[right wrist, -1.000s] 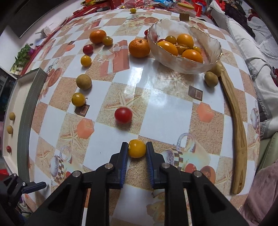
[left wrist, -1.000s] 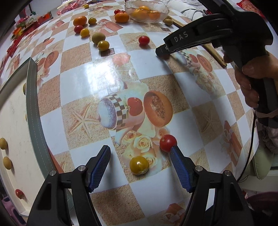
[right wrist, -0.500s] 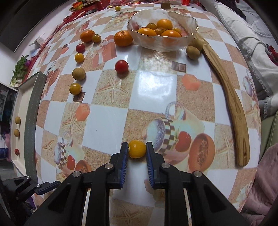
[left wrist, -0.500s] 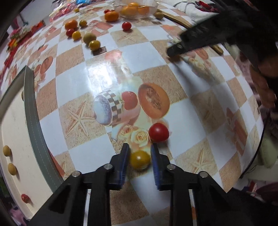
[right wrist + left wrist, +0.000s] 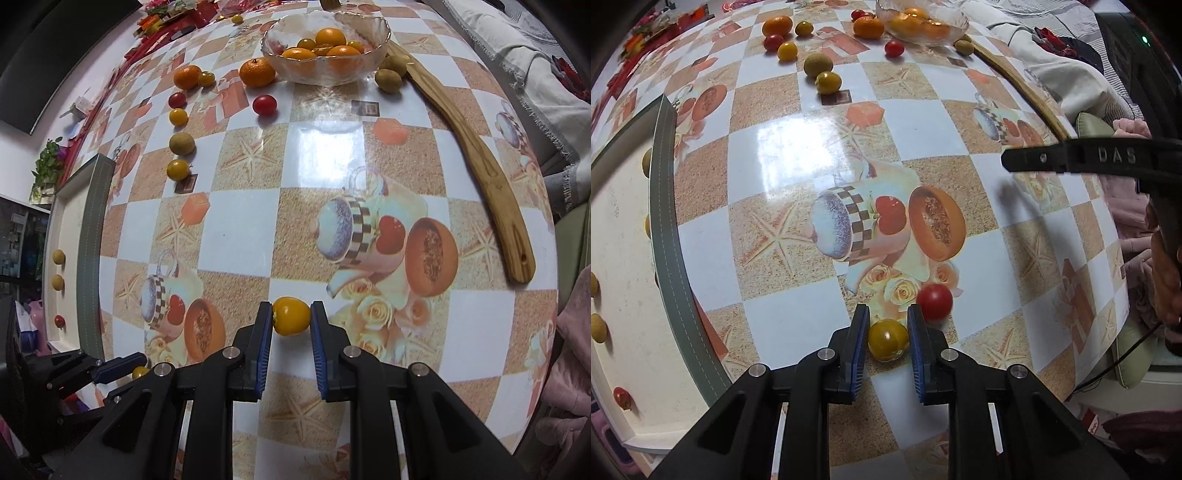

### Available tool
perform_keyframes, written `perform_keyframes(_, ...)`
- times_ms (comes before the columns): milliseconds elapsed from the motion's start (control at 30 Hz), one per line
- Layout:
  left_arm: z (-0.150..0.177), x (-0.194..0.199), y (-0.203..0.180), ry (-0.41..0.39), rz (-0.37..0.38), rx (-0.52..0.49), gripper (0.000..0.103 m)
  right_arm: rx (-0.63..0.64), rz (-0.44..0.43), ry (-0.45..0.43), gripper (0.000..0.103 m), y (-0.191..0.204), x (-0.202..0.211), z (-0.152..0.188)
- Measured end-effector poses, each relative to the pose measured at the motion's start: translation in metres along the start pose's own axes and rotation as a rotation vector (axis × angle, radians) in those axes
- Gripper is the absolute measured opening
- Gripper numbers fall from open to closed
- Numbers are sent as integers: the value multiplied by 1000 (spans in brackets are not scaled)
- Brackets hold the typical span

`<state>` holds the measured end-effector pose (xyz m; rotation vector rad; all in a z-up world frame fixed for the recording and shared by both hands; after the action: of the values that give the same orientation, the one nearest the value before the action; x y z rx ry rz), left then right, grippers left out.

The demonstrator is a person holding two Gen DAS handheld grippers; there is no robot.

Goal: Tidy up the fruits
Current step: 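Grasp a yellow tomato with the left tool while the right tool grasps another, then carry both held yellow tomatoes over the white tray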

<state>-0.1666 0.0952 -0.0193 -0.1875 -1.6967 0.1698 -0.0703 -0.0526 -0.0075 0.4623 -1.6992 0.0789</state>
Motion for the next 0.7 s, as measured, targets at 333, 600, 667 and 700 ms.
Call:
perform_keyframes(333, 6, 28, 19, -56, 16, 47, 23, 14, -7, 9, 22, 17, 9, 5)
perform_keyframes(600, 5, 52, 56, -114, -3, 119, 23, 71, -26, 5, 22, 55, 11, -7)
perform_keyframes(667, 6, 60, 70, -131, -14, 144, 23, 95, -34, 4, 22, 69, 11, -12)
perform_keyframes(700, 7, 64, 78, -140, -20, 158, 23, 108, -38, 4, 22, 77, 10, -15)
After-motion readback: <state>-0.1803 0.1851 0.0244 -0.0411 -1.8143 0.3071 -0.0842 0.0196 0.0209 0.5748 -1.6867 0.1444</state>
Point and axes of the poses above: each gripper's, at about its wrist camera, not at the fingertips, and x roughly against the way its jaws point, y to its left, z to its underside, the point moved 4 cm from there along -x, roughly the way its jaws point, and after that the axes turned 8 degrees about x, right-handed, at the moved point
